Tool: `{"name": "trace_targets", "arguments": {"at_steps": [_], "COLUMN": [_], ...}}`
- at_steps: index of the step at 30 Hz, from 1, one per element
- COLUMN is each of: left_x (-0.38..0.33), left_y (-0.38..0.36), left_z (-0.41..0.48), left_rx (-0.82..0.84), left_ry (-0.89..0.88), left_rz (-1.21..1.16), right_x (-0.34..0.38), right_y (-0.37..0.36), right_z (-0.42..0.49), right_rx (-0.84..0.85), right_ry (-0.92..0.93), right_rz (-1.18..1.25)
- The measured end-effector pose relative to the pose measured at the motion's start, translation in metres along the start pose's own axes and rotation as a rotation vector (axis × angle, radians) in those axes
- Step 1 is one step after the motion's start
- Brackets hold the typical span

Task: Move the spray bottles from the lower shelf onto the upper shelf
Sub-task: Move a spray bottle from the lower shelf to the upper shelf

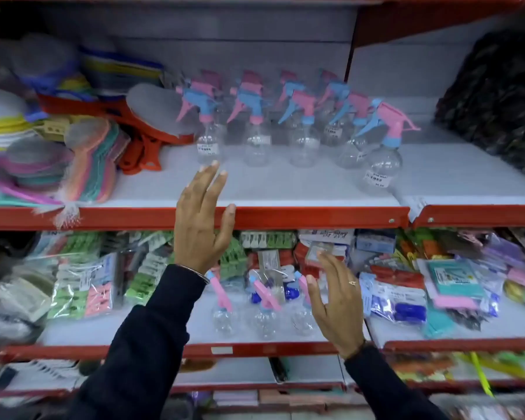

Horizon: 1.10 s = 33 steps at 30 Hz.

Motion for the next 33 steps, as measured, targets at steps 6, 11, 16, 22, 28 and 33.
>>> {"name": "trace_targets", "arguments": {"at_steps": [6,11,16,22,28,33], "left_x": [0.033,0.048,0.051,0.054,0.055,0.056], "left_y": [-0.026,-0.037,-0.036,-0.037,-0.041,-0.042], "left_z": [-0.021,-0.026,-0.023,-0.023,-0.021,-0.022], "left_rx": [0.118,0.257,0.292,0.301,0.288,0.290], "left_ry": [0.179,0.196,0.192,0.173,0.186,0.189], "left_rz": [0.150,0.296,0.322,0.328,0.336,0.317], "right_x": [-0.047,-0.076,-0.090,-0.064,-0.001,0.046], "right_y": [-0.049,-0.078,-0.083,-0.028,0.059,0.124], "right_z": [-0.025,-0.028,-0.019,-0.008,0.029,0.083], "right_rx": [0.268,0.445,0.432,0.245,-0.037,-0.288], "right_ry": [-0.259,-0.421,-0.452,-0.369,-0.122,0.053], "right_rz": [0.035,0.160,0.249,0.357,0.476,0.520]}}
Point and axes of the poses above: each hand's wrist, its own z-axis towards the middle knuckle, its own y-axis out of the back of the hand, x = y × z, the point moved 4 cm from there along z, towards the middle knuckle, and after that the axes turned 9 degrees about x, right-handed, at the moved point
